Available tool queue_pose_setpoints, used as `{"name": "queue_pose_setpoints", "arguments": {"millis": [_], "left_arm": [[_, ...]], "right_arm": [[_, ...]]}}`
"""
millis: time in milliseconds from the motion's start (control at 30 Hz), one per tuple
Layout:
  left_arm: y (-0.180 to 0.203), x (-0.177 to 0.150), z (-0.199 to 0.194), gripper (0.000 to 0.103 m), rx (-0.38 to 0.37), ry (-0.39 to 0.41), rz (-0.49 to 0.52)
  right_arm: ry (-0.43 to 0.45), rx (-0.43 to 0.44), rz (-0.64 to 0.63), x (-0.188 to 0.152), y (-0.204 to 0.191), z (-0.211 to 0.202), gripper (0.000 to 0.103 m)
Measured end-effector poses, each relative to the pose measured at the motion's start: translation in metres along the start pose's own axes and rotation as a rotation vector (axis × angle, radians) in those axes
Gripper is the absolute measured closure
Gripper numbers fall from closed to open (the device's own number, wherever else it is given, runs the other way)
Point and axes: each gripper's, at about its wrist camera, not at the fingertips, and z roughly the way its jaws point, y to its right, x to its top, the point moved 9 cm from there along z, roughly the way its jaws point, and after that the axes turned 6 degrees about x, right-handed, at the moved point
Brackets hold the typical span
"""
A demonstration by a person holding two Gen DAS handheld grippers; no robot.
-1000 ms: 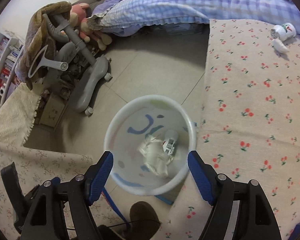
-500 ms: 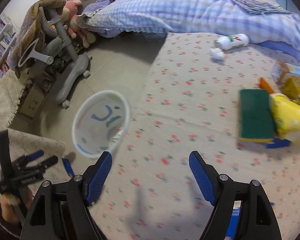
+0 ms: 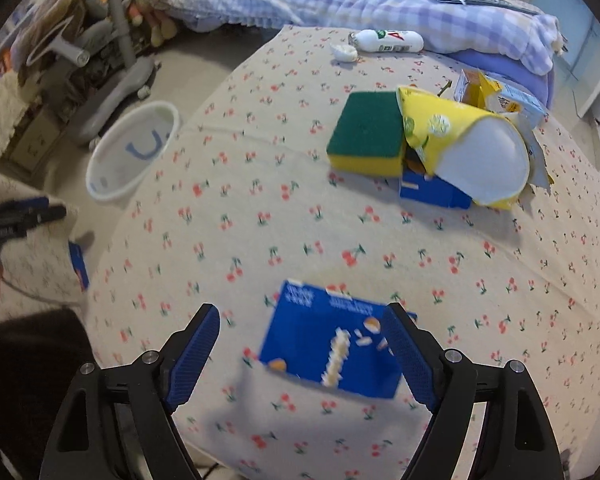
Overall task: Collect trash
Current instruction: 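Move the right tool to the blue biscuit box and grasp it, then grasp the green-yellow sponge with the left tool while the right tool holds the box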
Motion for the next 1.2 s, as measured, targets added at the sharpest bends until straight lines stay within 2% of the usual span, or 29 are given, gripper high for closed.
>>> {"name": "queue_pose_setpoints", "arguments": {"millis": [167,333,533,600,733,833,900,933,1100,1200], "left_arm": [[0.012,-0.001,0.003,0.008,0.004,-0.008,0.013],[0.025,-0.001,0.007,0.008,0.003,-0.025,0.028],[0.041,0.001,0.008,0.008,0.0,-0.029,0.052],[0.045,0.003,0.008,0.008,-0.002,-0.029,0.055],[0.054,0.007,0.009,0.008,-0.003,-0.03,0.062],[0.065,0.01,0.01,0.008,-0.008,-0.032,0.069],[0.075,0.013,0.01,0.008,-0.014,-0.032,0.074],[0.078,0.014,0.01,0.008,-0.018,-0.031,0.076],[0.107,0.023,0.009,0.008,-0.039,-0.024,0.091],[0.13,0.03,0.01,0.008,-0.058,-0.022,0.101]], "right_arm": [[-0.049,-0.033,-0.157,-0.021,-0.005,0.002,0.017],[-0.092,-0.116,-0.327,-0.027,-0.008,0.013,0.017],[-0.174,-0.229,-0.416,-0.023,0.009,0.041,0.017],[-0.165,-0.235,-0.418,-0.018,0.013,0.043,0.016],[-0.158,-0.202,-0.321,-0.004,0.025,0.046,0.016],[-0.172,-0.14,-0.202,0.001,0.036,0.05,0.018],[-0.172,-0.095,-0.125,0.003,0.044,0.051,0.03],[-0.168,-0.073,-0.066,0.004,0.05,0.049,0.03],[-0.112,-0.001,0.11,0.01,0.076,0.038,0.036],[-0.07,0.006,0.191,0.01,0.098,0.025,0.037]]}}
